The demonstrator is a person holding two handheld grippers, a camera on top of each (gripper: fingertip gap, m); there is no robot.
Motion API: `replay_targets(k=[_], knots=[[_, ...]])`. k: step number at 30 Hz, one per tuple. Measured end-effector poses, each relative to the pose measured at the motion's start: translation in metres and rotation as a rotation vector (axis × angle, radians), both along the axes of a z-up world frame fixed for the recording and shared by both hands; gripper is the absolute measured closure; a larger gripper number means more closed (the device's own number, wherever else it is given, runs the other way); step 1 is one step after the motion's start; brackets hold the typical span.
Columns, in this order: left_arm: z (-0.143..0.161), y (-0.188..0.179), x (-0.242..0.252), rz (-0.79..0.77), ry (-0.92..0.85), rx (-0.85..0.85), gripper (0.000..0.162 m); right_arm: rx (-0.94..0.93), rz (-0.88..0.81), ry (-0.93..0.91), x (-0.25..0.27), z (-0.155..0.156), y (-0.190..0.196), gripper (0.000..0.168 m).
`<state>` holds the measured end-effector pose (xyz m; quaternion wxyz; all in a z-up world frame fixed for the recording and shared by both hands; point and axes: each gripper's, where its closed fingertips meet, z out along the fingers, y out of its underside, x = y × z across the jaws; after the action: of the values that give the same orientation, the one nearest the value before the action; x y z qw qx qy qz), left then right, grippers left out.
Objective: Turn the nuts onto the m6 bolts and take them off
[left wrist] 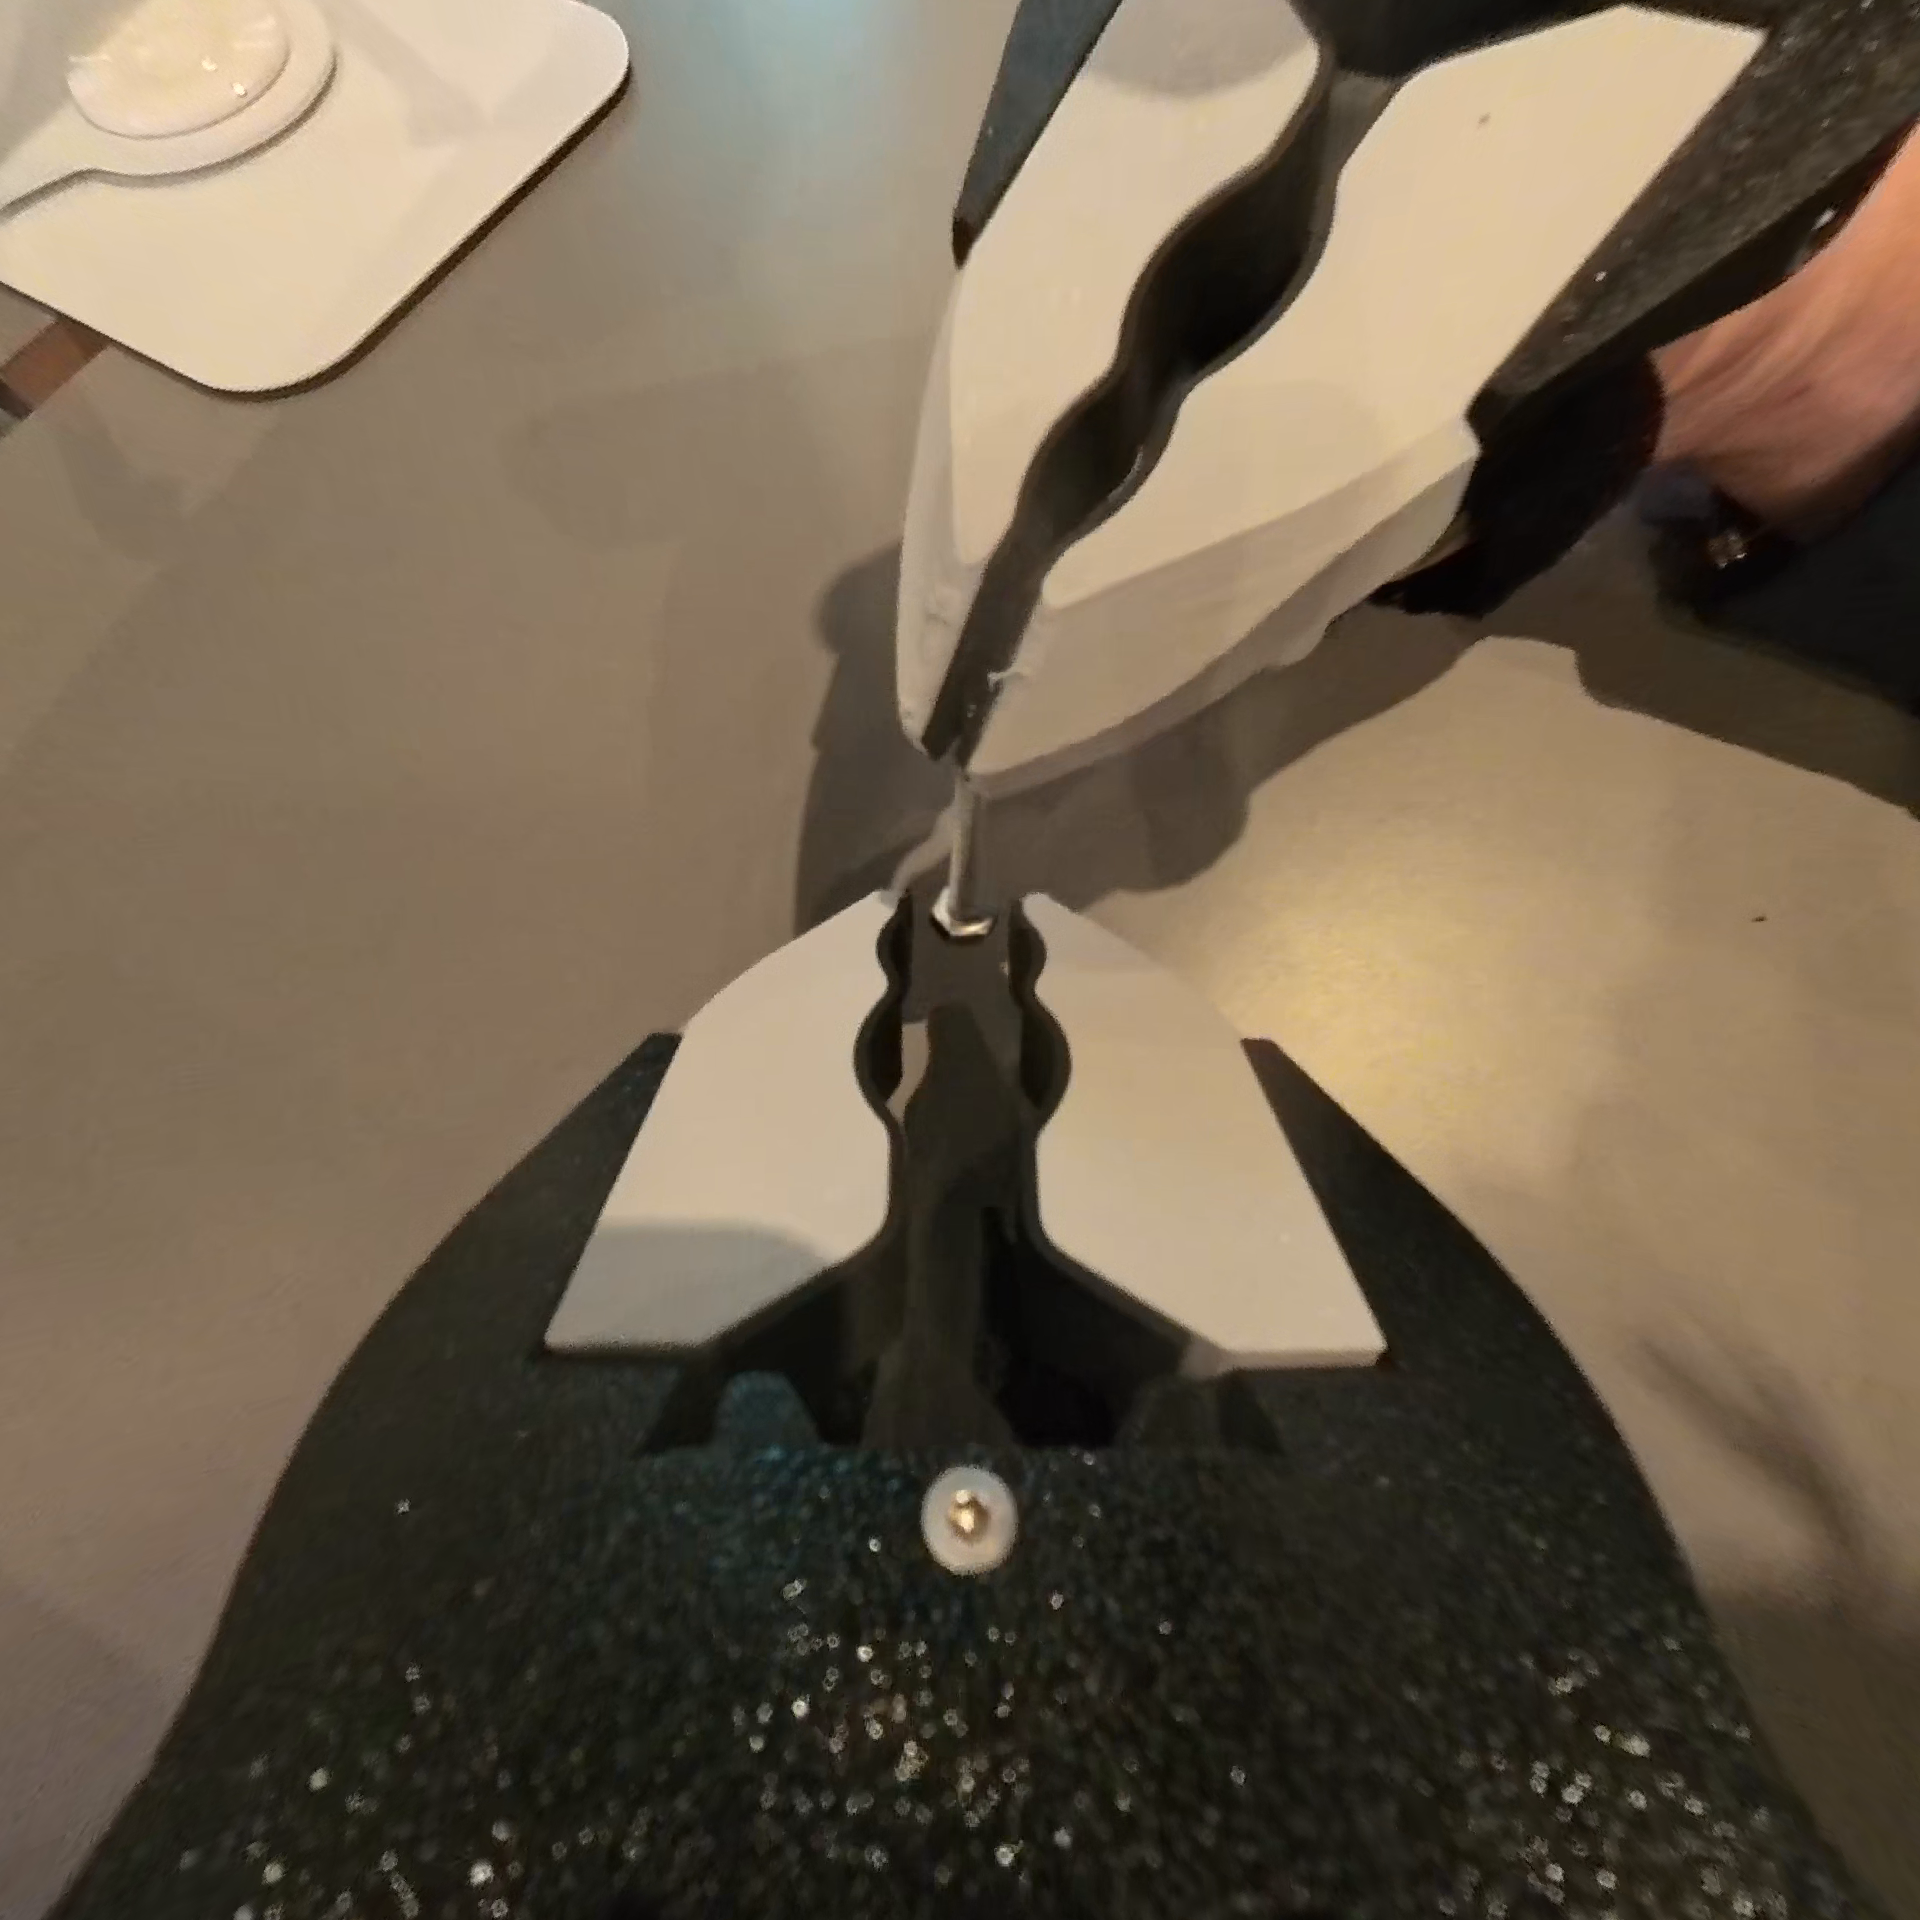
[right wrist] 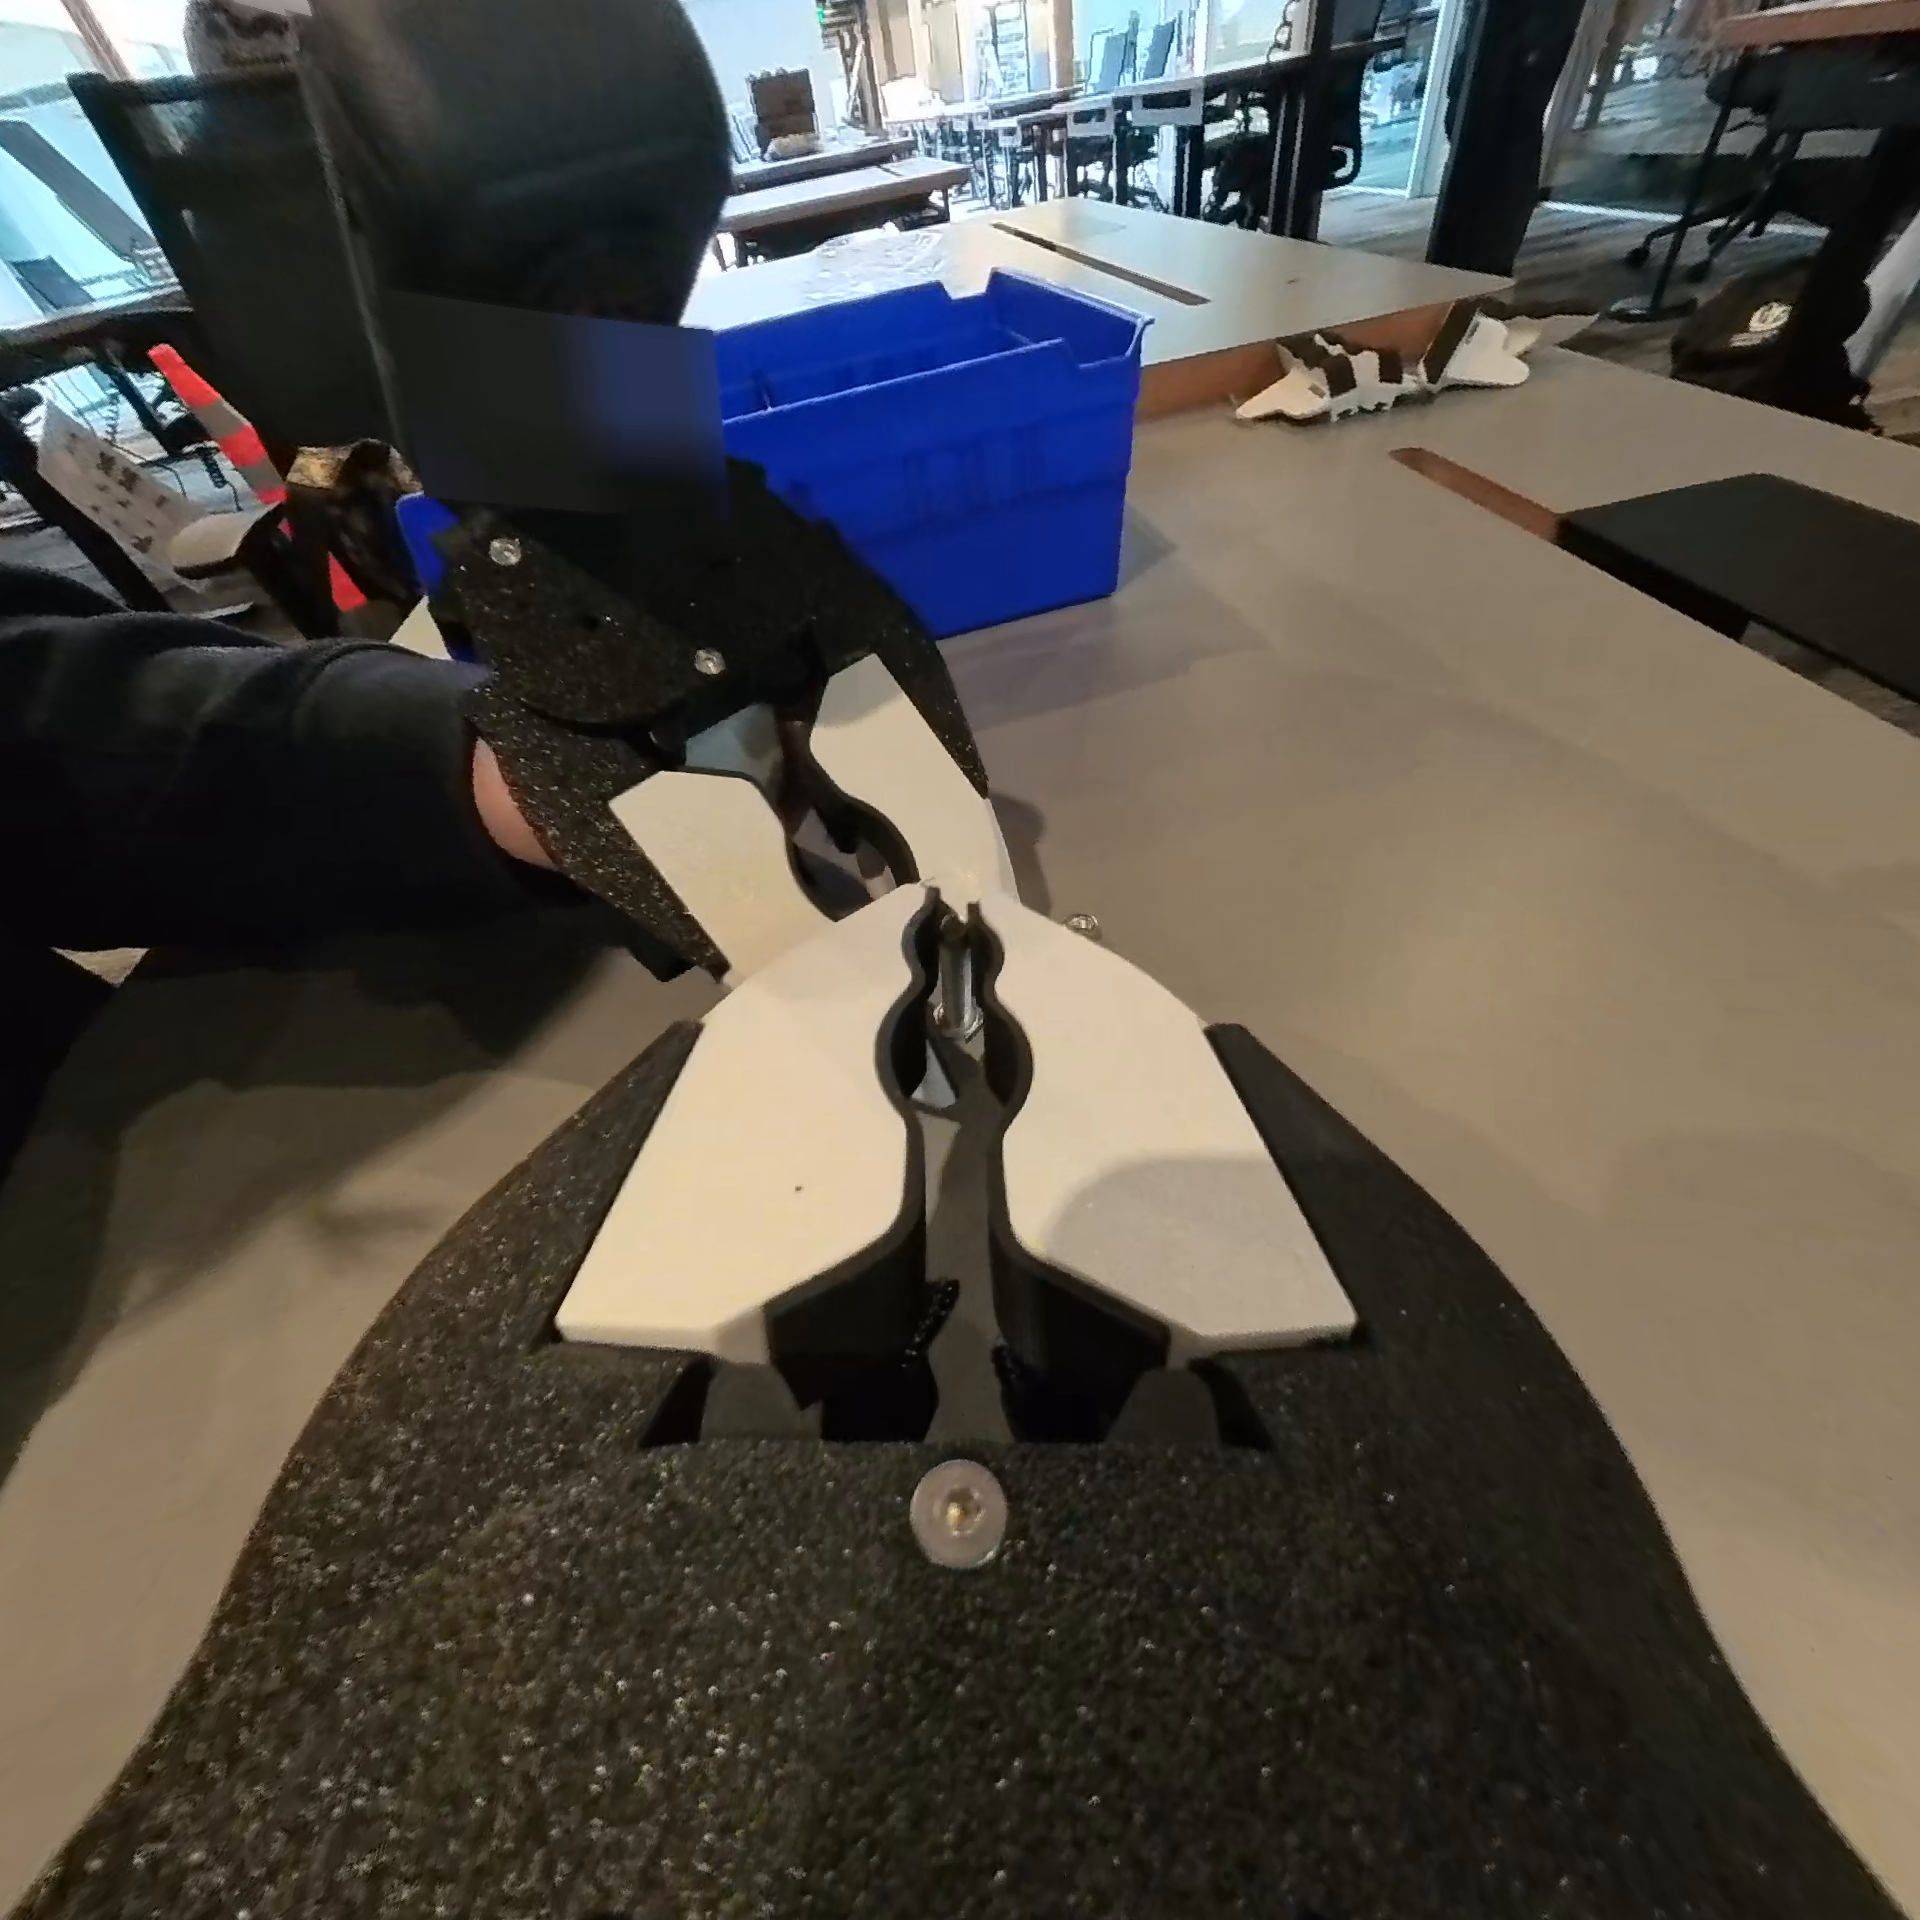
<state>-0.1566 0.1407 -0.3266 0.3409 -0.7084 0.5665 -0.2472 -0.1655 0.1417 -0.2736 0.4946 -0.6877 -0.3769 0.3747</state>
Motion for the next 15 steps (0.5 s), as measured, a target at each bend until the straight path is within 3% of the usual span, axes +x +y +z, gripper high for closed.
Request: replay_targets(k=[9, 15], knots=[[-0.001, -0.001, -0.003, 0.003, -0.006, -0.002, 0.15, 0.0, 0.009, -0.006, -0.002, -0.002, -0.001, 0.163], [0.009, 0.03, -0.041, 0.238, -0.018, 0.07, 0.151, 0.031, -0.174, -0.159, 0.012, -0.019, 0.022, 0.155]])
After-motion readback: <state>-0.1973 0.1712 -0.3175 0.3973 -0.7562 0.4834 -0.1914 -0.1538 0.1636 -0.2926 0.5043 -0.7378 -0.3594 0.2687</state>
